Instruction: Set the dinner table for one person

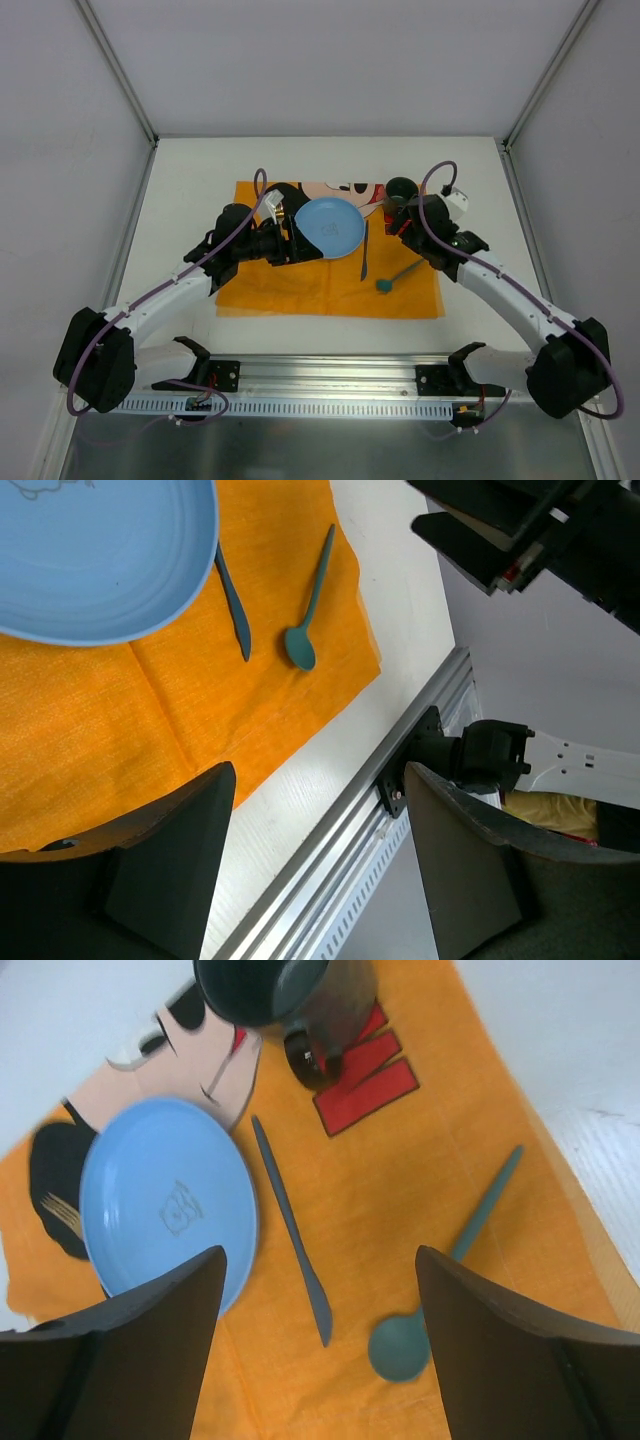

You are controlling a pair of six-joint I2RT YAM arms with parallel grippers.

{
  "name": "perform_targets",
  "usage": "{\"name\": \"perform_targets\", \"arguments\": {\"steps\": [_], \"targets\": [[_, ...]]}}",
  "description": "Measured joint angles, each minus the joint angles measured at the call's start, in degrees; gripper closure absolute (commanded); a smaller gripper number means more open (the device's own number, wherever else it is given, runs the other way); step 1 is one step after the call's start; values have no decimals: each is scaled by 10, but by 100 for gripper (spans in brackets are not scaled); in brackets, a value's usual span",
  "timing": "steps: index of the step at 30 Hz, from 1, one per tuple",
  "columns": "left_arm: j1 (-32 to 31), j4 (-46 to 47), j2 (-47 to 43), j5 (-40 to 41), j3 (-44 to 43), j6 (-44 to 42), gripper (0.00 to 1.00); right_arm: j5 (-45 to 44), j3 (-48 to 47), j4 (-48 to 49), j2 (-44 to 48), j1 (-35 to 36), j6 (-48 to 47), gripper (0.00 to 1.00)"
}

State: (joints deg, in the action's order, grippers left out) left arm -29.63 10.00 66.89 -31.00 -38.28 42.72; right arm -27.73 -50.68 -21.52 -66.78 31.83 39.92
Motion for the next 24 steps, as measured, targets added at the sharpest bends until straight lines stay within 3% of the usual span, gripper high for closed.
{"name": "perform_targets", "arguments": {"steps": [4,7,9,16,20,24], "targets": [[0,1,-5,28,8,23,40,170,-5,29,-69,-63,-70,23],[-9,5,-19,81,34,71,40,252,10,40,-75,-78,-99,14],[-33,4,-15,118,34,92,33,280,35,48,-48,-79,-115,9],[-128,4,169,143,-150,118,31,264,66,-12,120,-80,-164,7],[-174,11,233,160,-180,133,32,236,66,-47,159,-80,-193,8],[-203,9,256,166,-179,149,32,237,65,-60,128,-80,-213,22]]}}
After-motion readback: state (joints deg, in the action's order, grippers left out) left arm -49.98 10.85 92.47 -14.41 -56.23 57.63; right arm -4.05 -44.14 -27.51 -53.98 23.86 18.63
